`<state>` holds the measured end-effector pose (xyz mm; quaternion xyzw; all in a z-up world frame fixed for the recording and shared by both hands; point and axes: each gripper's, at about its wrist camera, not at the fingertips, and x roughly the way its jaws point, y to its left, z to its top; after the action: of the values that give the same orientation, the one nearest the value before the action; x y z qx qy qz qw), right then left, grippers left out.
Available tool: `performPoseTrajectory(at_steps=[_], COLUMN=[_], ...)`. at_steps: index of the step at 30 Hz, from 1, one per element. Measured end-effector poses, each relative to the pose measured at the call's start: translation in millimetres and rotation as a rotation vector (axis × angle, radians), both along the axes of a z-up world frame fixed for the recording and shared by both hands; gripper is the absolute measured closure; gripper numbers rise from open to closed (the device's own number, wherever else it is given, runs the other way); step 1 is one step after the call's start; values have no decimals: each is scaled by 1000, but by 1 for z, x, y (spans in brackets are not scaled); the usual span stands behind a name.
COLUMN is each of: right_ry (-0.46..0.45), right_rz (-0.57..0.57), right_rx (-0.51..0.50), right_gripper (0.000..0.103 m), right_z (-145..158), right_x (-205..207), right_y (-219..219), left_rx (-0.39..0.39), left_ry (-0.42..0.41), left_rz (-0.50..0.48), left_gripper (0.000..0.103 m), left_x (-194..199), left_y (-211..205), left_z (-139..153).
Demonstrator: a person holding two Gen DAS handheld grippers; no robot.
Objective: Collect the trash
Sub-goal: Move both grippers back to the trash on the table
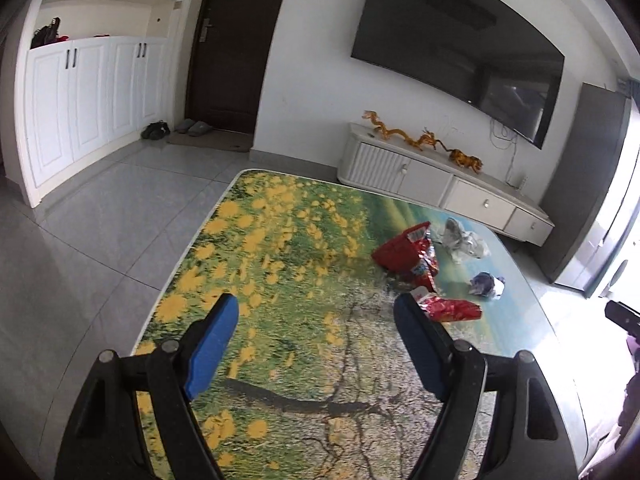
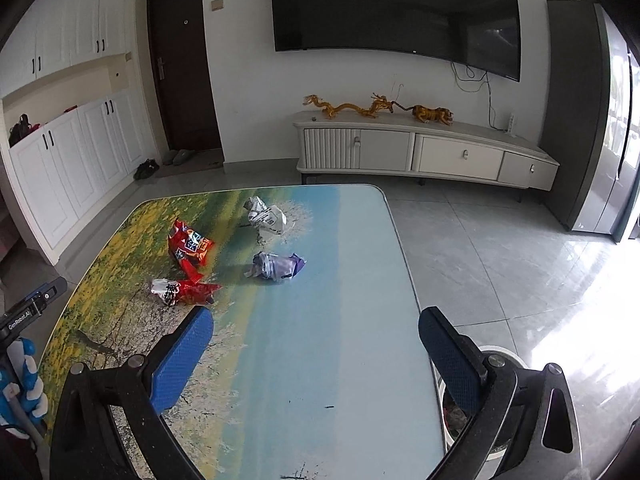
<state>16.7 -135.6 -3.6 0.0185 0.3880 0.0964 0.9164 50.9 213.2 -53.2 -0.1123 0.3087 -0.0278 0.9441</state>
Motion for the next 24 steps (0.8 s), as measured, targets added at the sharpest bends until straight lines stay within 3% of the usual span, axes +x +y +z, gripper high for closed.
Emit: performPoseTrajectory(at_steps=[10,24], right_ry=[56,112], right_rz=[27,101], right_rx=[66,127], right_gripper=[0,0], right_z=[-25,-56], right_x=[30,89], right_y=[-5,10], left_rx=[-1,53], left_ry=[51,114], left_rz=[-150,-212], left_gripper=[24,25], left_x=[33,85], left_y=[-44,-86], left_z=[-11,-31])
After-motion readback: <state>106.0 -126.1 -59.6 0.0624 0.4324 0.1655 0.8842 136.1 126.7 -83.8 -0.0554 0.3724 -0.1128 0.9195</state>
